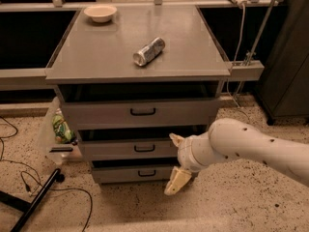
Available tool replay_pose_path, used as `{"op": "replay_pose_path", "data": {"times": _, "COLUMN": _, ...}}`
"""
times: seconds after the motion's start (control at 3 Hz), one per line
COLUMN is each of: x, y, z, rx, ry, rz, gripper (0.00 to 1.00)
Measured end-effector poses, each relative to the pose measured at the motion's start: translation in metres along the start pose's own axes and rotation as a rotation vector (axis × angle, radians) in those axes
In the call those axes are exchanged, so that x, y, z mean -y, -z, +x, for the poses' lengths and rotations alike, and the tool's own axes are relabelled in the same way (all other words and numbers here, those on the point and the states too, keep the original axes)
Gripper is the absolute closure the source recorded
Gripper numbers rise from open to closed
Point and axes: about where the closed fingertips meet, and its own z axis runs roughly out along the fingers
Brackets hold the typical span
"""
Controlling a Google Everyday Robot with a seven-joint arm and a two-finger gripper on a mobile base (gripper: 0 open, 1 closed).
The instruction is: Open middle drawer
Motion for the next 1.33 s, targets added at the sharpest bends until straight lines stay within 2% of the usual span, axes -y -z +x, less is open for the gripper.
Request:
{"op": "replay_pose_path", "data": {"times": 0.33, "x": -0.003, "y": -0.070, "z": 0.022, "rx": 0.052, "ry": 0.009, "rz": -0.066, "gripper": 0.00}}
{"op": "replay_pose_path", "data": {"times": 0.67, "x": -0.001, "y": -0.078, "z": 0.029, "rx": 0.060, "ry": 0.003, "rz": -0.058, "gripper": 0.00}}
{"op": "replay_pose_path", "data": {"times": 1.0, "x": 0.019, "y": -0.096, "z": 0.038, "rx": 0.086, "ry": 0.012, "rz": 0.010, "gripper": 0.00}}
{"op": "replay_pose_path", "data": {"times": 1.33, "x": 0.051, "y": -0.105, "z": 0.046, "rx": 0.077, "ry": 0.017, "rz": 0.111, "gripper": 0.00}}
